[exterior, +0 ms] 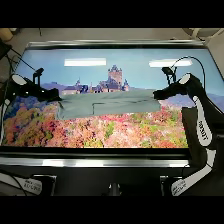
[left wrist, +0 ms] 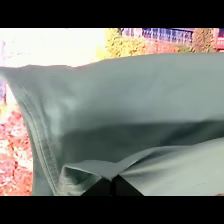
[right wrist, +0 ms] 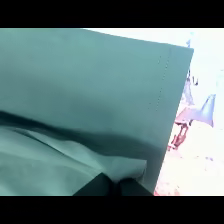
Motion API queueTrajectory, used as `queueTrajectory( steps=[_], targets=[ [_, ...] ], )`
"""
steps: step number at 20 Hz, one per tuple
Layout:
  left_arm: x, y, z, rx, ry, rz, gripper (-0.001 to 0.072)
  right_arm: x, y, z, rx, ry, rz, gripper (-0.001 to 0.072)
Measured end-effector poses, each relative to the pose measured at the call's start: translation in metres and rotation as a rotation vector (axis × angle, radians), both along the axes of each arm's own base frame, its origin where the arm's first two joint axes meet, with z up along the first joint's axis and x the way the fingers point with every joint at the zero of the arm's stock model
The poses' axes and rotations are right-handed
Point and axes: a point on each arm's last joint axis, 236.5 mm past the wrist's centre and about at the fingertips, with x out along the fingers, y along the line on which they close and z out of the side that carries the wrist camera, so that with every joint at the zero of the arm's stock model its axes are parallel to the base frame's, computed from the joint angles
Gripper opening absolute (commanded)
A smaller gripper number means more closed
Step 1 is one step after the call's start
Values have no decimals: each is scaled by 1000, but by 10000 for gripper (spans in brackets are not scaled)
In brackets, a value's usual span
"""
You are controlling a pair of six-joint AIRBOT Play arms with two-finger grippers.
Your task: Fold the shirts.
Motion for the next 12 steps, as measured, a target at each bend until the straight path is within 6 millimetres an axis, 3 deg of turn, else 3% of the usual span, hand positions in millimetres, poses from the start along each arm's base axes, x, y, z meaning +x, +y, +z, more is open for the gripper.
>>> queueTrajectory(
  steps=[2,3,5,7,9,12],
  targets=[
    [3,0,-15,-8,41,8,397,8,6,-2,38,-14,-24,537],
    [3,0,-18,-12,52,14,396,13,9,2,53,-35,-24,702],
    [5,-1,-14,-20,50,16,394,22,10,13,60,-76,-21,702],
    [7,-4,0,-25,26,16,393,29,-3,19,60,-99,-54,702],
    [10,-10,21,-37,-19,12,392,27,-18,12,77,-67,-103,702],
    [11,-30,59,-63,-101,-27,392,6,-26,-12,136,59,-131,679]
  ],
)
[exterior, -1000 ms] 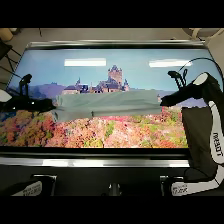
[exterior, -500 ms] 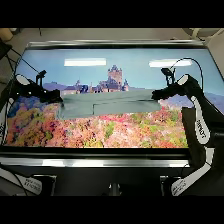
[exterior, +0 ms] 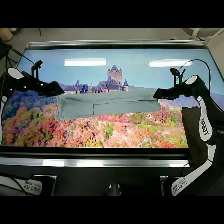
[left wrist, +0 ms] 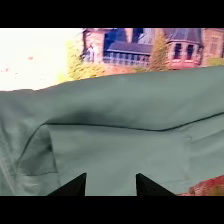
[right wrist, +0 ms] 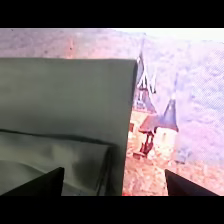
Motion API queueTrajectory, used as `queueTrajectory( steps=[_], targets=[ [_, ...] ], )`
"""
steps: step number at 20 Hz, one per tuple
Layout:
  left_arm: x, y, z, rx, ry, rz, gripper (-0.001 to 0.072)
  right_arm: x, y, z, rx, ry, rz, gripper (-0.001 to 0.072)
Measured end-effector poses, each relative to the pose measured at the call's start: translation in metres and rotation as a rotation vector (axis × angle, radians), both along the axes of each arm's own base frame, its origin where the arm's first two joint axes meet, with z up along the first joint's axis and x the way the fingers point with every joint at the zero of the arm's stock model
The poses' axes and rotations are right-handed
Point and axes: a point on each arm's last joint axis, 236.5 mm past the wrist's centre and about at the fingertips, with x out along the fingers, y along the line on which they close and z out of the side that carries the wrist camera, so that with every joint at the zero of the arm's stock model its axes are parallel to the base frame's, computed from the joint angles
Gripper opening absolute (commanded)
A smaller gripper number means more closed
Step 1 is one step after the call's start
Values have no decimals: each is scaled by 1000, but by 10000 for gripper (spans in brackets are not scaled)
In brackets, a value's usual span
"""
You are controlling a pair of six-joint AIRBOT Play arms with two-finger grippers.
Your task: Fold the shirts.
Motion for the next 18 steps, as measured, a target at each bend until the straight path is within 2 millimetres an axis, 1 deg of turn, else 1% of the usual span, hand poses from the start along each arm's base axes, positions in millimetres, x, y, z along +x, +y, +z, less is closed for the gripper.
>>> queueTrajectory(
  steps=[1,2,3,4,5,6,7,8,9,10,11,13,14,15,17,18],
  targets=[
    [-1,-7,9,-3,-20,-16,391,-3,3,-3,32,18,-2,640],
    [-2,-16,17,-6,-38,-33,388,-8,13,-5,78,44,15,531],
    [-4,-25,24,-11,-52,-52,382,-14,24,-8,122,75,30,297],
    [-6,-36,28,-15,-61,-73,344,-20,31,-12,140,101,46,17],
    [-8,-46,30,-16,-66,-95,170,-25,35,-16,155,124,54,21],
    [-10,-56,31,-17,-69,-117,27,-24,40,-14,170,120,62,20],
    [-12,-67,31,-18,-75,-138,30,-23,44,-11,182,105,73,18],
    [-12,-81,30,-22,-82,-158,30,-20,49,-3,200,78,88,18],
    [-12,-95,26,-24,-86,-179,30,-17,55,13,222,42,102,18],
    [-11,-110,22,-33,-94,-193,30,-13,60,32,239,-1,117,18],
    [-9,-129,18,-52,-101,-202,30,-14,63,48,241,-29,139,18],
    [-11,-172,0,-111,-76,-212,30,-19,72,94,248,-105,183,18],
    [-13,-193,-11,-141,-59,-218,30,-24,77,117,245,-138,211,18],
    [-16,-216,-22,-179,-38,-220,30,-33,83,135,235,-155,244,18],
    [-26,-259,-44,-264,22,-208,30,-49,98,178,219,-213,295,18],
    [-30,-278,-51,-310,48,-193,29,-59,103,193,209,-225,318,18]
  ],
)
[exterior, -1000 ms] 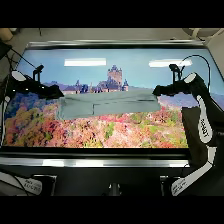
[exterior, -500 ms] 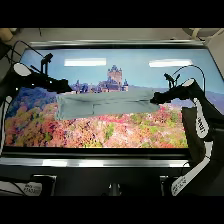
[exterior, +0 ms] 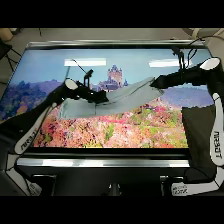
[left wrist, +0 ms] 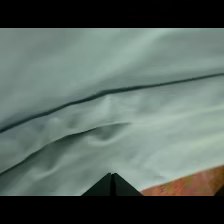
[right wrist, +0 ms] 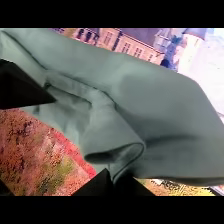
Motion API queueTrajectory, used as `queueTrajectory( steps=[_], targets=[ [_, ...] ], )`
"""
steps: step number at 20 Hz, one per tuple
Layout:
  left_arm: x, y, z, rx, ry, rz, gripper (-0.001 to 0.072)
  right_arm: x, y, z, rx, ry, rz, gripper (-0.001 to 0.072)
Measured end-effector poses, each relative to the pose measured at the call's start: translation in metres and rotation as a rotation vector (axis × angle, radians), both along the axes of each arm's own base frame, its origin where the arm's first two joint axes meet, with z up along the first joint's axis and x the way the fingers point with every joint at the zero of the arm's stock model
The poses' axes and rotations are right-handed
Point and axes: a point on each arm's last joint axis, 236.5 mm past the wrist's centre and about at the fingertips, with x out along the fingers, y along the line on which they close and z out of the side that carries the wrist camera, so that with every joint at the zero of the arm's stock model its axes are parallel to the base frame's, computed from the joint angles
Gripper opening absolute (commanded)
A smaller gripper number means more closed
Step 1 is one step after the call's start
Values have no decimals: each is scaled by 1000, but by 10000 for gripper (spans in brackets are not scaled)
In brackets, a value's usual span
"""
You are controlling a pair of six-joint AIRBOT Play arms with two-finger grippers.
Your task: Fold the shirts.
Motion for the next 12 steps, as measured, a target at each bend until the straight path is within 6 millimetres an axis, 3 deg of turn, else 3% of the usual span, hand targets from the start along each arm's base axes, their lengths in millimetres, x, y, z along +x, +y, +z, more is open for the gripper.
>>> queueTrajectory(
  steps=[3,7,8,10,12],
  targets=[
    [-10,-49,-22,-100,84,51,29,-33,12,48,-9,-46,39,18],
    [-26,-105,-34,-229,167,113,28,-61,18,86,-8,-75,38,18],
    [-28,-110,-32,-254,170,111,27,-62,19,90,-7,-85,30,17],
    [-13,-103,-18,-285,123,127,27,-58,25,95,5,-103,18,17],
    [7,-79,21,-313,33,117,27,-52,43,89,14,-105,36,17]
  ],
)
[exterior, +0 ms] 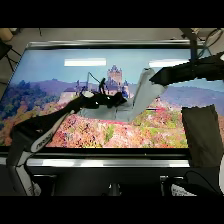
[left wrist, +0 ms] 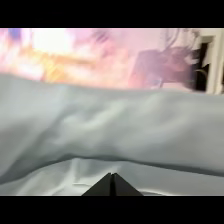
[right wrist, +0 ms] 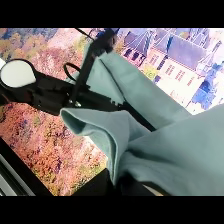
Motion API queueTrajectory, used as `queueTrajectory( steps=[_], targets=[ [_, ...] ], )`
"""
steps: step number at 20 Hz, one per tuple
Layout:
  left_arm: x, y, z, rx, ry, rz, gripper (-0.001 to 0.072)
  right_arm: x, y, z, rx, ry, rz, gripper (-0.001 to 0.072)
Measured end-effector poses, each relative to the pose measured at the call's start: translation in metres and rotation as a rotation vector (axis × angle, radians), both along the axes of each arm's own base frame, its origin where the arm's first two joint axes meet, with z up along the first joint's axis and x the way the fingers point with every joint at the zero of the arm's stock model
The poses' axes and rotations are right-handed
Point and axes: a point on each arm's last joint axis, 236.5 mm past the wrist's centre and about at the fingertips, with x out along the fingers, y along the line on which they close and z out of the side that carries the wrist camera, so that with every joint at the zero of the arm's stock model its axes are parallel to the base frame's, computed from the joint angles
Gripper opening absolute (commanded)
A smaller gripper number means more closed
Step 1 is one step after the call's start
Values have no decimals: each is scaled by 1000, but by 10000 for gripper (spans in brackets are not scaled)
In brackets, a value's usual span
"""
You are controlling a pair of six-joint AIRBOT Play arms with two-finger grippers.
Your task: Fold the shirts.
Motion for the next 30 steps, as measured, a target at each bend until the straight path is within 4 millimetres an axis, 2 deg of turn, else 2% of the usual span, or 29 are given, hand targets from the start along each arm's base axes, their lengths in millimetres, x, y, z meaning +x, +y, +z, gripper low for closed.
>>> queueTrajectory(
  steps=[1,3,6,8,10,11,12,13,14,15,17,19,21,24,26,28,30],
  targets=[
    [13,22,22,11,-64,8,27,4,16,-6,7,0,20,17],
    [41,79,74,52,-203,56,28,15,54,-23,22,-3,55,17],
    [62,182,153,140,-380,152,28,30,123,-58,64,6,93,17],
    [56,241,202,183,-468,214,29,38,173,-89,108,24,93,17],
    [39,280,237,221,-525,241,29,40,214,-122,148,65,81,18],
    [30,292,253,231,-551,252,29,39,231,-138,168,92,71,22],
    [19,301,265,244,-573,253,29,38,246,-154,181,119,59,153],
    [11,305,275,252,-590,254,29,35,259,-169,194,150,47,517],
    [4,307,281,261,-603,247,29,33,268,-178,208,170,37,694],
    [-1,308,287,265,-616,247,29,32,273,-185,219,188,32,683],
    [-8,307,292,272,-630,235,29,34,266,-189,213,197,43,682],
    [-13,307,292,281,-636,223,29,38,234,-187,165,201,72,680],
    [-14,306,287,286,-634,213,29,41,178,-188,51,221,91,677],
    [-16,306,276,293,-618,201,29,30,68,-217,-212,337,76,672],
    [-17,306,268,294,-601,196,29,25,23,-233,-278,416,18,671],
    [-18,305,262,294,-588,191,29,19,12,-247,-269,476,-6,672],
    [-18,305,257,294,-578,186,29,18,15,-264,-238,521,-18,662]
  ],
)
